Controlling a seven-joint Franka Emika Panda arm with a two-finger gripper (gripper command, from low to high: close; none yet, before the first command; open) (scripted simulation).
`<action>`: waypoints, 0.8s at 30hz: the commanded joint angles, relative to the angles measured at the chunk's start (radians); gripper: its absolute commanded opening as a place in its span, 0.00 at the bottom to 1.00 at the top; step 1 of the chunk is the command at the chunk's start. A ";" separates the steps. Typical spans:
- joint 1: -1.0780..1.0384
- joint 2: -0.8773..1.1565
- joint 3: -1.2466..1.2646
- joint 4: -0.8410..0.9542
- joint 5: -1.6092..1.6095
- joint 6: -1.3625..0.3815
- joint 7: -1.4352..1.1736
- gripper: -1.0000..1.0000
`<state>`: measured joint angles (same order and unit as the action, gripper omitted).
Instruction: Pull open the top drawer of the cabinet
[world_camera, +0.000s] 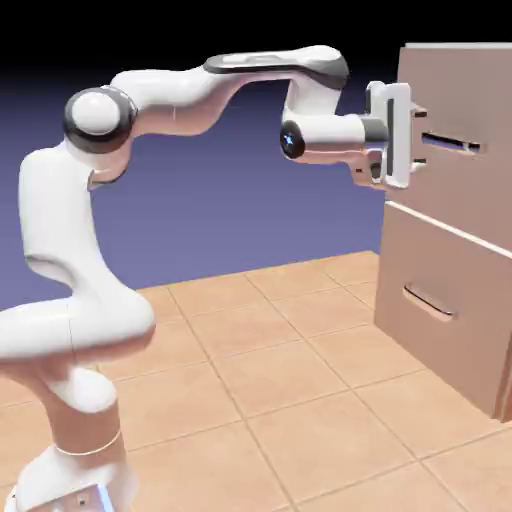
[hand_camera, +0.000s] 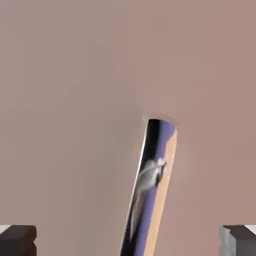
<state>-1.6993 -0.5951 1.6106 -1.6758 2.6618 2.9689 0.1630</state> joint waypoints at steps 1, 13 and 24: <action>-0.028 0.000 0.026 0.019 0.044 -0.001 -0.009 0.50; -0.369 -0.080 0.306 0.294 0.050 0.046 0.108 0.50; -0.043 -0.010 0.039 0.024 0.142 -0.016 -0.012 0.00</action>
<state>-1.7418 -0.6053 1.6499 -1.6515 2.8035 2.9521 0.1518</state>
